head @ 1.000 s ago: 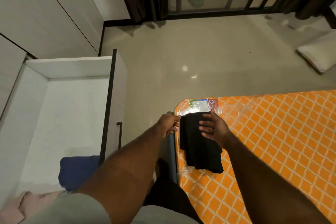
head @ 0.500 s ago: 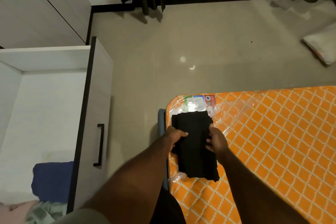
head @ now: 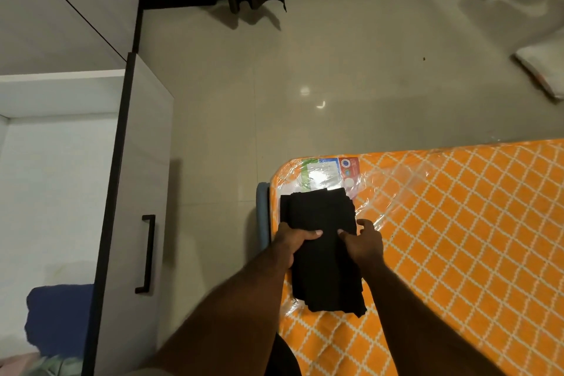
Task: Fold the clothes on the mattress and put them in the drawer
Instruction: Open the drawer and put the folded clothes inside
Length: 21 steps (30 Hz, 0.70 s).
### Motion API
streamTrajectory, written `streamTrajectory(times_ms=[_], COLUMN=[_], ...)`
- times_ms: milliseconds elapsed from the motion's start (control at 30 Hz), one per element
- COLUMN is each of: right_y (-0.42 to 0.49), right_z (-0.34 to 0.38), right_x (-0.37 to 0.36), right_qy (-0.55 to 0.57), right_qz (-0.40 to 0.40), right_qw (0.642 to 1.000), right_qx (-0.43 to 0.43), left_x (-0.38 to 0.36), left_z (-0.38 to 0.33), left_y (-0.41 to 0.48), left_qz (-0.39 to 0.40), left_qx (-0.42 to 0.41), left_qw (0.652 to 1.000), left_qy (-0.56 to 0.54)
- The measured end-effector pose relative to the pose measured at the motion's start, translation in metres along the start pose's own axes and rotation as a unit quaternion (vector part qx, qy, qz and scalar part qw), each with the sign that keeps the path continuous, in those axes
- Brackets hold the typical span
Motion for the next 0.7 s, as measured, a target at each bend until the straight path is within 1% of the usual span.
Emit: streamTrajectory(times_ms=[133,233,333,367,433,500,600,700], right_y=[0.002,0.003,0.014,0.006,-0.018,-0.029,-0.046,-0.06], right_z=[-0.006,-0.011,-0.025,-0.021,-0.005,-0.002,0.004,0.011], right_x=[-0.011,-0.012,-0.011,-0.008,0.0,0.006,0.014,0.021], right_qy=[0.053,0.051,0.002,0.005,0.082,0.178,0.246,0.318], right_qz=[0.069,0.059,0.024,0.02,0.016,0.02,0.017,0.053], right_qw=[0.996,0.997,1.0,1.0,0.996,0.982,0.963,0.938], right_qx=[0.007,0.016,0.003,0.008,0.031,0.059,0.111,0.128], left_x=[-0.001,-0.001,-0.009,-0.013,-0.02,-0.025,-0.028,-0.027], left_z=[0.004,0.006,-0.002,-0.005,-0.012,-0.018,-0.027,-0.038], left_y=[0.001,-0.002,-0.02,-0.027,-0.036,-0.047,-0.062,-0.083], left_qz=[0.016,0.034,0.082,0.097,0.122,0.142,0.165,0.199], left_qx=[-0.011,-0.021,-0.044,-0.049,-0.057,-0.052,-0.025,0.009], left_qw=[1.0,0.999,0.995,0.994,0.991,0.988,0.983,0.972], left_qy=[-0.01,-0.025,-0.027,-0.025,-0.02,-0.027,-0.075,-0.123])
Point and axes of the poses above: each hand's wrist, its own y-axis towards the middle knuckle, its own x-axis out of the back of the hand, z = x × y, the point moved 3 cm from there along y, towards the middle knuckle, and after that the axes turned 8 degrees about z, right-handed, at the moved point
